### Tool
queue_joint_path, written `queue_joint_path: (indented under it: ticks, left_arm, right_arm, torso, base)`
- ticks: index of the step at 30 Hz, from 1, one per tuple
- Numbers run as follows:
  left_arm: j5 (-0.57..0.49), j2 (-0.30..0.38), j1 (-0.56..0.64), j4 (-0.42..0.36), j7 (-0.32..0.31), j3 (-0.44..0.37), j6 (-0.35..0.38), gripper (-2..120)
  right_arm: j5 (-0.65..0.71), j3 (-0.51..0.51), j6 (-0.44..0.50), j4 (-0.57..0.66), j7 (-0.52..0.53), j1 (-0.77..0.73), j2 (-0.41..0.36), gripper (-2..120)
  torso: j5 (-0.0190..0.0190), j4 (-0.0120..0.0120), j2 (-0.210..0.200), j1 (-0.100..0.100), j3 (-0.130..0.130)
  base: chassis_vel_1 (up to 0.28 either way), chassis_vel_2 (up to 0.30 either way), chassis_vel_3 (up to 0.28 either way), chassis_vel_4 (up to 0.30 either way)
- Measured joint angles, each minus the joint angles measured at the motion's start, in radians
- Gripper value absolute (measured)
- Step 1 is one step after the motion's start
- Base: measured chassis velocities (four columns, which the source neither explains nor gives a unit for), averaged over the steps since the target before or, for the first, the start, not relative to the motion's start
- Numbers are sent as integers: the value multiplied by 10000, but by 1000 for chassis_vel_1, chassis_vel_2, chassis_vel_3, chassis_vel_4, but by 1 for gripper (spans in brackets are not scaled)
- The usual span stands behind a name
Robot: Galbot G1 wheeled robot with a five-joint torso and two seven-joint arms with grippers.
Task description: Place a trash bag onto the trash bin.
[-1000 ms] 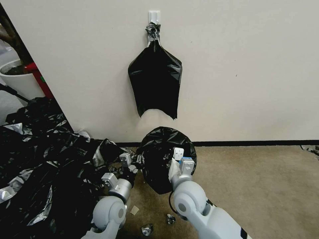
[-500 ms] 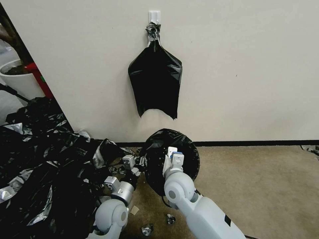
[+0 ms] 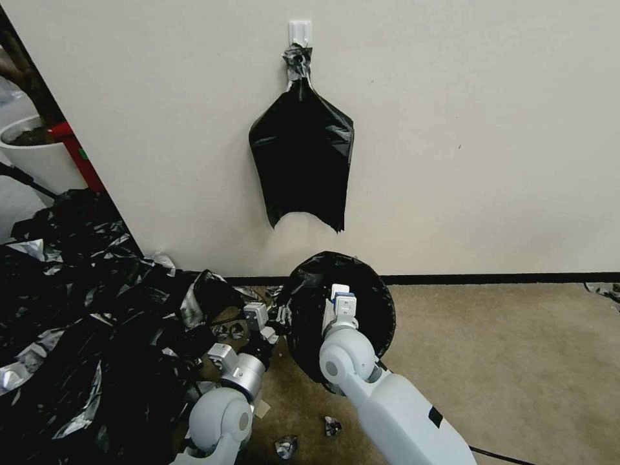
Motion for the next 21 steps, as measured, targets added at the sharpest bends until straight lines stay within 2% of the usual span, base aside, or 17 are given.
queue_joint_path:
  ticks: [14, 21]
  left_arm:
    - [-49, 2, 123, -212, 60, 73, -6, 5]
    - [-99, 49, 168, -332, 106, 103, -7, 5]
  right_arm:
    - [10, -59, -175, -520, 205, 98, 170, 0]
    - [-397, -6, -174, -922, 248, 166, 107, 0]
  torso:
    - [0, 0, 0, 0, 0]
    - [0, 0, 0, 0, 0]
  base:
    - [0, 0, 0, 0]
    - [0, 0, 0, 0]
